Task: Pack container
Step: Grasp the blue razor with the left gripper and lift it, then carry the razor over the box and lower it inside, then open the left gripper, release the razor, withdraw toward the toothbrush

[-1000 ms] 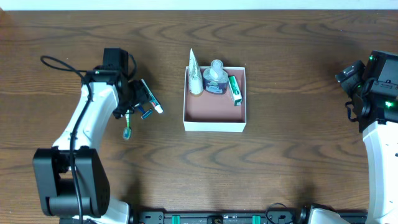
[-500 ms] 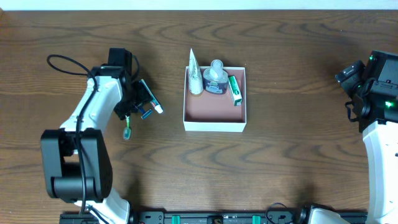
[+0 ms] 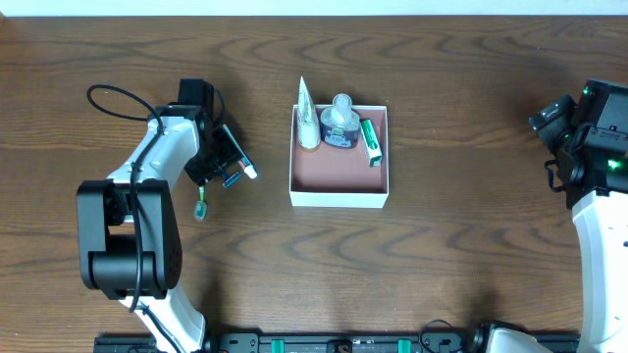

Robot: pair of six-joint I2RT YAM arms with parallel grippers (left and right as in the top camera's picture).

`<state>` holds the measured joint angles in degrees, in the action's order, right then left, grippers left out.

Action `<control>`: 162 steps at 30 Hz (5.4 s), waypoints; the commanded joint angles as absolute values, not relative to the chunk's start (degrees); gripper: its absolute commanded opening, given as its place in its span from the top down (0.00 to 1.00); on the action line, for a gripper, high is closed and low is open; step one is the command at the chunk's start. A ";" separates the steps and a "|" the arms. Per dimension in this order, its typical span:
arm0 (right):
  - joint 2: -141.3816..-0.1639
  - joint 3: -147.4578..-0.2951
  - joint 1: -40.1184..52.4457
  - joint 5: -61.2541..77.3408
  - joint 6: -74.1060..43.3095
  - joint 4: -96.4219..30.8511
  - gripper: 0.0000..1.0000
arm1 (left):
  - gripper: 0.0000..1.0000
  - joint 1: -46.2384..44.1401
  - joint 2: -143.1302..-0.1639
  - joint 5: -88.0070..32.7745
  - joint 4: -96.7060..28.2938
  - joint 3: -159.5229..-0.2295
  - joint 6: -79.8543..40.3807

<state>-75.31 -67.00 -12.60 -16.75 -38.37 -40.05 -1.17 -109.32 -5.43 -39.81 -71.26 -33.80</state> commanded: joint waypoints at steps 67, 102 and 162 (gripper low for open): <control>-75.44 -67.55 -12.95 -17.96 -38.30 -40.12 0.01 | 0.94 -39.57 -77.30 -3.11 -38.68 -74.37 8.56; -75.44 -67.55 -12.95 -17.96 -38.30 -40.12 0.01 | 0.47 -46.17 -101.06 15.75 -40.45 -72.84 59.31; -75.44 -67.55 -12.95 -17.98 -38.30 -40.12 0.01 | 0.12 -13.08 -68.05 13.26 -52.36 -73.30 -8.03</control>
<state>-75.33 -67.00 -12.60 -16.75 -38.37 -40.01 -18.52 -65.32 22.92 -51.33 -73.21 -2.11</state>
